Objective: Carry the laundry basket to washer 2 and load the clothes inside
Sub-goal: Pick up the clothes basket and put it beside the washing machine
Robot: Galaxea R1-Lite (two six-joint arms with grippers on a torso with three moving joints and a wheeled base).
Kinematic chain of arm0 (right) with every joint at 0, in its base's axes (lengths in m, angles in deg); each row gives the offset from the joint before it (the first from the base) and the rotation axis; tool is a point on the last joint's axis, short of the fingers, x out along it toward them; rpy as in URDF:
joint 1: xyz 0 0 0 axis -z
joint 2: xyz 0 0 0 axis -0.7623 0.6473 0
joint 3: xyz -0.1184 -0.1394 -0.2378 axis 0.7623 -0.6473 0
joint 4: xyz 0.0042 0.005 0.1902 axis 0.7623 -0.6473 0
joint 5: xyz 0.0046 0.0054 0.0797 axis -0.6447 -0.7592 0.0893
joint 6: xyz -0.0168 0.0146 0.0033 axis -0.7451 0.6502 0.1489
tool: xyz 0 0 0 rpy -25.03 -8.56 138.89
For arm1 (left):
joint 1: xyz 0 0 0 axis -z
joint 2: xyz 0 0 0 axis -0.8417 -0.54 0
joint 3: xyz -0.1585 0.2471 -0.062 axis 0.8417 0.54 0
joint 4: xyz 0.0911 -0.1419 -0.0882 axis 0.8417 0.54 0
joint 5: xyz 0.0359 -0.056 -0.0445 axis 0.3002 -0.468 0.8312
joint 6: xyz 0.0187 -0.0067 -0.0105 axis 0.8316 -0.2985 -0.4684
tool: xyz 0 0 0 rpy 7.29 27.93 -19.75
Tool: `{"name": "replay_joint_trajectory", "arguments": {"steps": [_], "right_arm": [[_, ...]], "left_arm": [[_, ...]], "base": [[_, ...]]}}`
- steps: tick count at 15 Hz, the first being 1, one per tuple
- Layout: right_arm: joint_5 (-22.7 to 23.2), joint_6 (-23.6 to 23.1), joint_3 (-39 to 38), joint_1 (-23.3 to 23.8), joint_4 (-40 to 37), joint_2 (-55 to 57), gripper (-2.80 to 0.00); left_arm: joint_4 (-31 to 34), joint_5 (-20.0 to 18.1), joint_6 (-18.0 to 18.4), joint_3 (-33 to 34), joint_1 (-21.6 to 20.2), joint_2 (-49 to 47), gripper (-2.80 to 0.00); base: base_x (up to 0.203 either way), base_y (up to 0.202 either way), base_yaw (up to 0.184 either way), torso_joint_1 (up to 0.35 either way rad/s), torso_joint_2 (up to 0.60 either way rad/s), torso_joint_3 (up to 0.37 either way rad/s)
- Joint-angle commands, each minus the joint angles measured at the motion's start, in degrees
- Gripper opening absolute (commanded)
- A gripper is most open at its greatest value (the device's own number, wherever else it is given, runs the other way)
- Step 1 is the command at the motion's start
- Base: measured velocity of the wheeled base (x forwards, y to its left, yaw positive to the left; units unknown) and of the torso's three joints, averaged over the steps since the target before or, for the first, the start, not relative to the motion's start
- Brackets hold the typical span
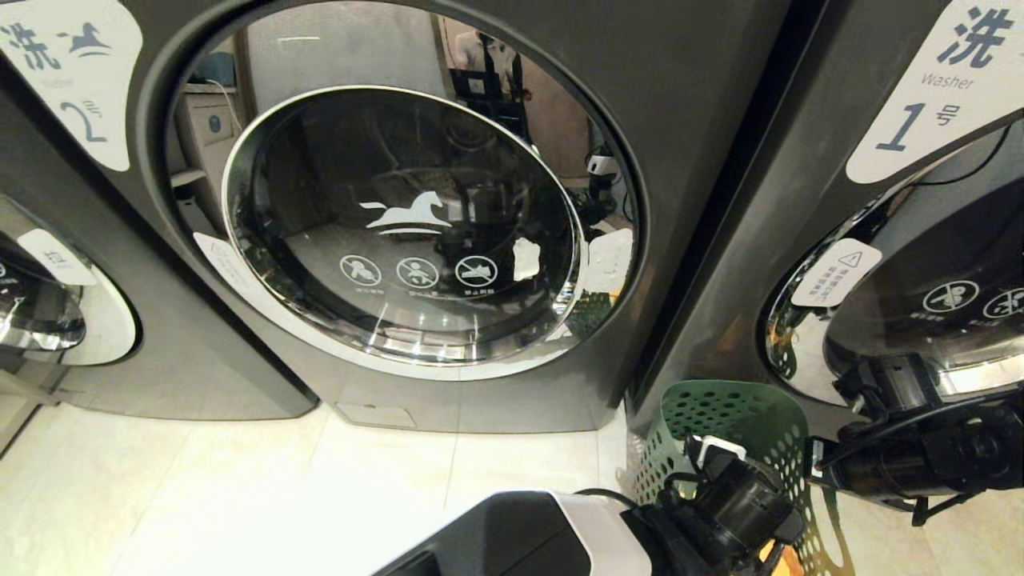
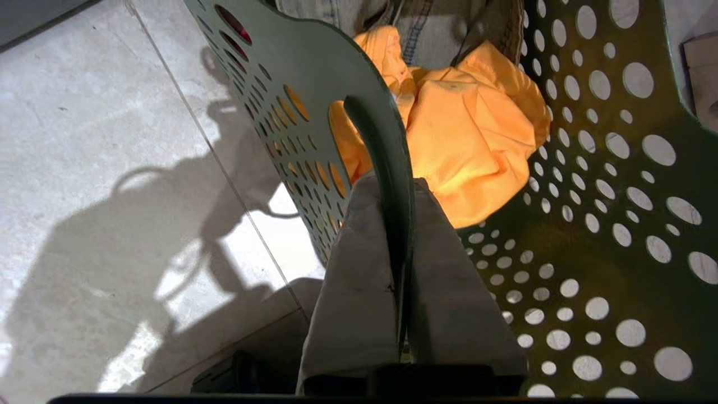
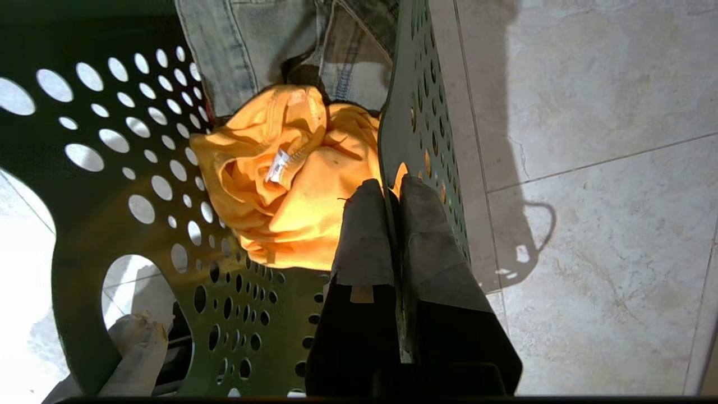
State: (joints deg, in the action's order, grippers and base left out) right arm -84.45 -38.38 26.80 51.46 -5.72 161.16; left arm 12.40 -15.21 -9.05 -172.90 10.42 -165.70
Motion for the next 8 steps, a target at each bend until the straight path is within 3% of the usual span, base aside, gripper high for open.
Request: {"name": "replay_joint_trajectory", "arguments": {"steps": [1,8], "right_arm": [[-0.03,0.13,0.0,0.03,0.1,0.09,-2.8],[0.06,0.21,-0.09,0.05,0.1,0.36,-2.8]], "left_arm": [[0.04,0.28,-0.13,-0.03,-0.07,-0.21,-2.8],[-0.04,0.19,-0.04,-0.03,-0.07,-0.48,-2.8]], "base": [[0.0,0.0,0.0,0.002,0.0,0.095],[0.0,0.0,0.0,0.0,0.0,0.01]]}}
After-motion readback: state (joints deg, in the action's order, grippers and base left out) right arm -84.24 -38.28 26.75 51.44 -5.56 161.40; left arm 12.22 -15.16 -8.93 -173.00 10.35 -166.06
